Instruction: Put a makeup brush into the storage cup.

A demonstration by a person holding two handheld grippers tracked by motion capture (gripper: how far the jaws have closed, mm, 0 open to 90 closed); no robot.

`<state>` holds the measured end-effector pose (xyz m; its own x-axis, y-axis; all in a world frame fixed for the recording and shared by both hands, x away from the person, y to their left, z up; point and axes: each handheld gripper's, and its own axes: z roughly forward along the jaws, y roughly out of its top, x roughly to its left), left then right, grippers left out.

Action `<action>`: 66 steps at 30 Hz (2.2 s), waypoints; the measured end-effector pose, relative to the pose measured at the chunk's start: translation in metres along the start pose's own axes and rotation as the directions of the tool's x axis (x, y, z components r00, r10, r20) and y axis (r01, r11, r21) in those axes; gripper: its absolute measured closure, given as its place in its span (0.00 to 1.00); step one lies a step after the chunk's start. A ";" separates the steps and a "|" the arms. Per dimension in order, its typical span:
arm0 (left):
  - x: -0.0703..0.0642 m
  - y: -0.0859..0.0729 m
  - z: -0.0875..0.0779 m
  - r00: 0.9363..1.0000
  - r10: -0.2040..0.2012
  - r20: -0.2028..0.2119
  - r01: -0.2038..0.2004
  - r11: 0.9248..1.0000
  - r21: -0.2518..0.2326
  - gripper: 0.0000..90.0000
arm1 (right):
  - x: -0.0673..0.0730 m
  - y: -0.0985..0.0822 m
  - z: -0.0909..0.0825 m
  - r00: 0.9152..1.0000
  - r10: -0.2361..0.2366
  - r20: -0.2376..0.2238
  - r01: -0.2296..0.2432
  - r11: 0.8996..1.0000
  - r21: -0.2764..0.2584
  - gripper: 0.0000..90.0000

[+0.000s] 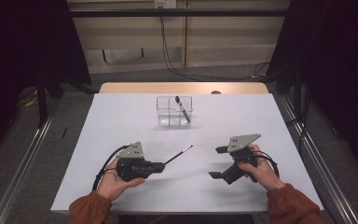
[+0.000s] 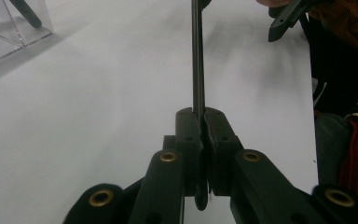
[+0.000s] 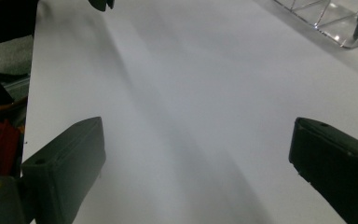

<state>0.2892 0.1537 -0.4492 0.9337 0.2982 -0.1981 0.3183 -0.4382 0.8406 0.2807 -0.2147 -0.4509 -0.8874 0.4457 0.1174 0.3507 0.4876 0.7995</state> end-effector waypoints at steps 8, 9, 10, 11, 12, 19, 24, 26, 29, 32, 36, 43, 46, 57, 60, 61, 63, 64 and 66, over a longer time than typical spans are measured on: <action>-0.002 0.002 -0.002 1.000 -0.018 0.001 0.018 0.997 -0.072 0.95 | 0.005 -0.001 -0.003 1.000 0.025 -0.013 -0.026 0.996 -0.084 0.03; -0.002 0.002 -0.002 1.000 -0.020 0.003 0.020 0.996 -0.083 0.95 | 0.006 -0.001 -0.003 0.999 0.030 -0.014 -0.031 0.995 -0.095 0.04; -0.002 0.002 -0.002 1.000 -0.017 0.005 0.017 0.995 -0.098 0.95 | 0.007 -0.001 -0.003 0.999 0.030 -0.016 -0.031 0.994 -0.107 0.04; -0.003 0.003 -0.002 1.000 -0.013 0.006 0.014 0.994 -0.111 0.95 | 0.007 -0.001 -0.003 0.999 0.031 -0.020 -0.033 0.992 -0.122 0.04; -0.003 0.003 -0.002 1.000 -0.002 0.002 0.002 0.994 -0.110 0.95 | 0.007 -0.002 -0.002 0.999 0.039 -0.021 -0.042 0.989 -0.139 0.05; -0.006 0.005 0.000 1.000 0.007 -0.001 -0.007 0.985 -0.173 0.95 | 0.010 -0.001 -0.002 0.998 0.046 -0.036 -0.053 0.974 -0.219 0.03; -0.007 0.006 0.002 1.000 0.005 0.002 -0.004 0.983 -0.185 0.95 | 0.009 0.000 0.000 0.998 0.046 -0.046 -0.056 0.961 -0.269 0.02; -0.008 0.007 0.003 1.000 0.000 0.004 0.001 0.980 -0.197 0.95 | 0.009 0.001 0.001 0.997 0.044 -0.057 -0.058 0.961 -0.271 0.02; -0.008 0.009 0.005 1.000 0.005 0.004 -0.005 0.979 -0.202 0.95 | 0.012 0.002 0.001 0.998 0.029 -0.063 -0.046 0.956 -0.290 0.03; -0.009 0.010 0.008 1.000 0.011 0.008 -0.009 0.979 -0.202 0.95 | 0.014 0.006 0.000 0.998 0.024 -0.059 -0.041 0.950 -0.309 0.03; -0.011 0.013 0.012 1.000 0.016 0.014 -0.013 0.978 -0.207 0.95 | 0.015 0.011 -0.001 0.996 0.011 -0.086 -0.041 0.934 -0.354 0.03; -0.011 0.019 0.017 1.000 0.022 0.005 -0.020 0.978 -0.205 0.95 | 0.016 0.021 -0.002 0.994 -0.004 -0.113 -0.040 0.922 -0.386 0.05; -0.012 0.023 0.020 1.000 0.026 0.005 -0.024 0.977 -0.213 0.95 | 0.015 0.026 -0.002 0.994 -0.004 -0.113 -0.041 0.920 -0.389 0.08; -0.016 0.025 0.030 0.998 0.049 0.030 -0.042 0.978 -0.205 0.95 | 0.013 0.027 0.005 0.993 -0.017 -0.113 -0.027 0.924 -0.381 0.23; -0.017 0.024 0.032 0.998 0.054 0.038 -0.046 0.980 -0.192 0.95 | 0.014 0.028 0.007 0.994 -0.037 -0.106 -0.006 0.925 -0.380 0.26; -0.017 0.024 0.033 0.998 0.057 0.041 -0.049 0.981 -0.190 0.95 | 0.014 0.029 0.008 0.994 -0.040 -0.103 -0.002 0.924 -0.381 0.28; -0.017 0.024 0.033 0.997 0.058 0.042 -0.049 0.981 -0.188 0.95 | 0.014 0.030 0.009 0.994 -0.050 -0.102 0.007 0.922 -0.386 0.30; -0.016 0.024 0.033 0.998 0.056 0.039 -0.048 0.981 -0.186 0.95 | 0.014 0.030 0.009 0.994 -0.053 -0.099 0.010 0.922 -0.388 0.31; -0.016 0.024 0.033 0.998 0.057 0.042 -0.048 0.981 -0.186 0.95 | 0.014 0.031 0.010 0.993 -0.056 -0.107 0.009 0.918 -0.396 0.38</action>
<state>0.2871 0.1105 -0.4426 0.9564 0.2371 -0.1708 0.2369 -0.2866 0.9283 0.2816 -0.1855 -0.4307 -0.9324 0.3353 0.1348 0.1954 0.1541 0.9685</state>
